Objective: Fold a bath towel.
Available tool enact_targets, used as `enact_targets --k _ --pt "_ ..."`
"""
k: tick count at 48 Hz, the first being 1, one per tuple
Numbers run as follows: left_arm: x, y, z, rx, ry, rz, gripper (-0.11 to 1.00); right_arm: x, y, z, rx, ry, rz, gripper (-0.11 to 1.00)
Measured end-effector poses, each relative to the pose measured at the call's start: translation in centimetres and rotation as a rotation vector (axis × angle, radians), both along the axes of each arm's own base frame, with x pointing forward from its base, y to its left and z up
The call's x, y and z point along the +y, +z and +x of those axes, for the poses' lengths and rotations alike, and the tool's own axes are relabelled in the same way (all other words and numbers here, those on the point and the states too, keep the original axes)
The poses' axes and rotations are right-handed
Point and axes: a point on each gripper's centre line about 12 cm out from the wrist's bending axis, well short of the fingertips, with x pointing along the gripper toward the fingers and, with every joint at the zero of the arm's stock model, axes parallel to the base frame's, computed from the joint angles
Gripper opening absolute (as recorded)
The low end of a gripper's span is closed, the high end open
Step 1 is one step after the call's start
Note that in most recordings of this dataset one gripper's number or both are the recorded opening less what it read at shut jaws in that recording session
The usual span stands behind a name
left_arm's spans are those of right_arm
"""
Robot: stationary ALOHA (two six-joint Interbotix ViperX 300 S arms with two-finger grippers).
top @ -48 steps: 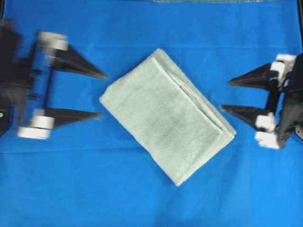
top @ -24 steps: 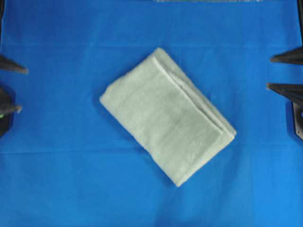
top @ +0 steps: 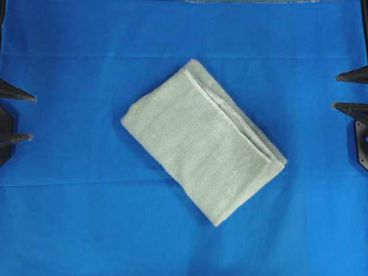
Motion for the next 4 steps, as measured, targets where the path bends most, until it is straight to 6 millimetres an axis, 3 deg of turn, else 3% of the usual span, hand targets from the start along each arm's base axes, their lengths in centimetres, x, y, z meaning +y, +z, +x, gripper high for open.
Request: enact_targets --k 4 --pt "0.09 -0.27 0.13 0.007 0.008 0.0 0.81 -0.03 -0.19 -0.02 0.002 -0.006 0.009 0.63"
